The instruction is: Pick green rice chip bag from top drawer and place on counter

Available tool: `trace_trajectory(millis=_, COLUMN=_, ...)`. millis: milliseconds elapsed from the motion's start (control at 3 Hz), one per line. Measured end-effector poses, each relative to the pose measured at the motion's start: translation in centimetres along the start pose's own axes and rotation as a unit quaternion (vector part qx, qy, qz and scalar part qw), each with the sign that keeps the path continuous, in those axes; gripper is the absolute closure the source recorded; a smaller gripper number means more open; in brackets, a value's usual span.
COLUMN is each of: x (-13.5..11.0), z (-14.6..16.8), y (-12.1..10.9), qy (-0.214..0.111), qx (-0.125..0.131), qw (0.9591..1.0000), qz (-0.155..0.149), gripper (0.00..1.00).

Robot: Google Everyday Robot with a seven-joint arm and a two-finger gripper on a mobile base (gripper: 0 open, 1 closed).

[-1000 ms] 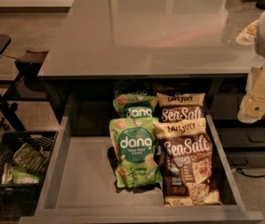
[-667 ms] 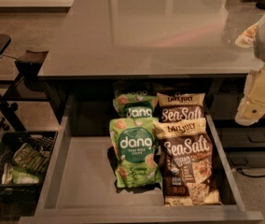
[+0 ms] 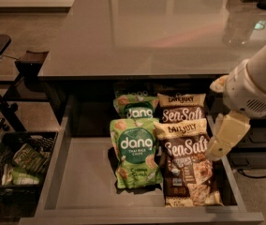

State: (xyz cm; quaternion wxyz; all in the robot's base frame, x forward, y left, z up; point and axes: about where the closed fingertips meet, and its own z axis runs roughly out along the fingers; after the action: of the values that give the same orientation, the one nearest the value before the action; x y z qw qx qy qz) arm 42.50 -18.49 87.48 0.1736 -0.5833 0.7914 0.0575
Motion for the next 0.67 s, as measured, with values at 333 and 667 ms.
trace_trajectory(millis=333, x=0.18, z=0.73, y=0.42, qy=0.0, qx=-0.005, qw=1.0, qz=0.002, gripper=0.0)
trace_trajectory(millis=667, x=0.09, z=1.39, y=1.0, qy=-0.026, qx=-0.011, qw=0.9993, qz=0.025, gripper=0.0)
